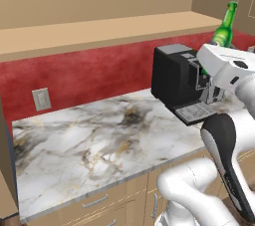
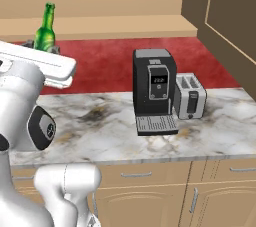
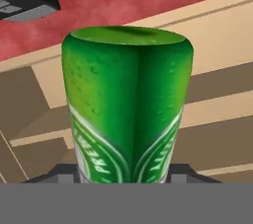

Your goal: Open the cabinet directly in front. Then move the beer and the cup to the dining counter with the jar on it.

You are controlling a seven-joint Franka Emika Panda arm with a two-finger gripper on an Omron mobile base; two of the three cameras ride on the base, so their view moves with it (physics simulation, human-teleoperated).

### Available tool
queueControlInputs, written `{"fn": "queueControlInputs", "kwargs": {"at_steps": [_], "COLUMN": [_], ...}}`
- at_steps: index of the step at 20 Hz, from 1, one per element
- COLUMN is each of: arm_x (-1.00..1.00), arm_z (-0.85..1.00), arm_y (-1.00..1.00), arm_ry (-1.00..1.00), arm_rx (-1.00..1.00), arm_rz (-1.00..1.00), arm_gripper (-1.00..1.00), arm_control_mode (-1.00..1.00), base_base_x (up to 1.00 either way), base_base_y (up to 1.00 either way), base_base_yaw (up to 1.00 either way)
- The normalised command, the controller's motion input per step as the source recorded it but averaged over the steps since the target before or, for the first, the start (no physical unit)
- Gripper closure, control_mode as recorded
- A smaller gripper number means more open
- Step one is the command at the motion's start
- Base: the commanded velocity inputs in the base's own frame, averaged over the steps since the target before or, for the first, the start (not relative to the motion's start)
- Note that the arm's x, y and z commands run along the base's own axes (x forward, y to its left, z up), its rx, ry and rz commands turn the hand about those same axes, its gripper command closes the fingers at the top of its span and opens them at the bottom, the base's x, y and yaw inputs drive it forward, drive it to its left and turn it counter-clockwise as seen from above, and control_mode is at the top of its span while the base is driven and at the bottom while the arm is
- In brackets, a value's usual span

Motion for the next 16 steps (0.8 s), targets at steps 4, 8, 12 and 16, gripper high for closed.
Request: {"fn": "queueControlInputs", "kwargs": {"at_steps": [4, 8, 12, 16], "arm_x": [0.00, 0.00, 0.00, -0.07], "arm_z": [-0.23, -0.15, -0.23, -0.15], "arm_y": [0.00, 0.00, 0.00, 0.00], "arm_ry": [-0.41, -0.41, -0.32, -0.23], "arm_rx": [0.00, 0.00, 0.00, 0.00], "arm_rz": [0.08, 0.07, 0.06, 0.03], "arm_gripper": [1.00, 1.00, 1.00, 1.00], "arm_control_mode": [-1.00, -1.00, -1.00, -1.00], "base_base_x": [0.00, 0.00, 0.00, 0.00], "base_base_y": [0.00, 0.00, 0.00, 0.00], "base_base_yaw": [0.00, 0.00, 0.00, 0.00]}}
